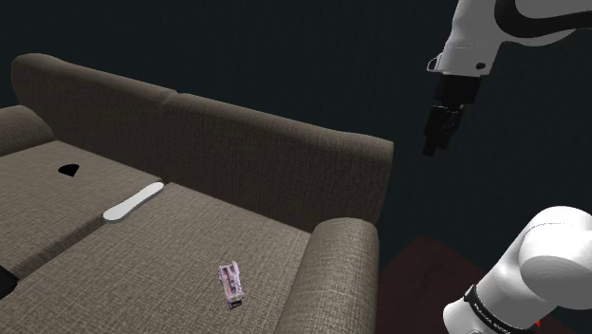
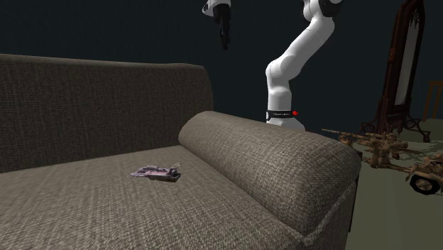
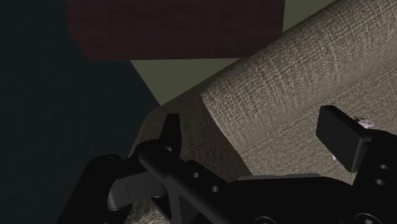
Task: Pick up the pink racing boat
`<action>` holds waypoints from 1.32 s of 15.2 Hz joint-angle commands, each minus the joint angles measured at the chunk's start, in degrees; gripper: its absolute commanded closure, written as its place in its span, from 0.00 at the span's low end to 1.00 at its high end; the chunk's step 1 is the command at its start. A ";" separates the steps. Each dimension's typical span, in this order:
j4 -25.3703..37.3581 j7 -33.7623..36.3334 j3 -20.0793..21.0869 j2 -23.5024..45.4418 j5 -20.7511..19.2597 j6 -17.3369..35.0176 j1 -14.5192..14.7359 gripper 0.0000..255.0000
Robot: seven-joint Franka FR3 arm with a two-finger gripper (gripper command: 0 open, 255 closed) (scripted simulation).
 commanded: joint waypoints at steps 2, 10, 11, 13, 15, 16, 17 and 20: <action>-0.82 1.07 1.03 0.58 0.83 1.46 0.27 0.00; -4.66 9.19 9.37 8.26 6.76 13.85 2.50 0.00; -4.79 10.17 10.42 9.60 7.36 15.46 2.75 0.00; -4.81 12.13 12.49 12.51 8.41 18.68 3.19 0.00; -4.52 14.12 14.54 15.72 9.23 21.89 3.57 0.00; -4.26 15.13 15.55 17.43 9.54 23.49 3.73 0.00; -3.91 16.16 16.54 19.21 9.77 25.07 3.88 0.00; -2.42 19.37 19.46 24.94 9.95 29.72 4.20 0.00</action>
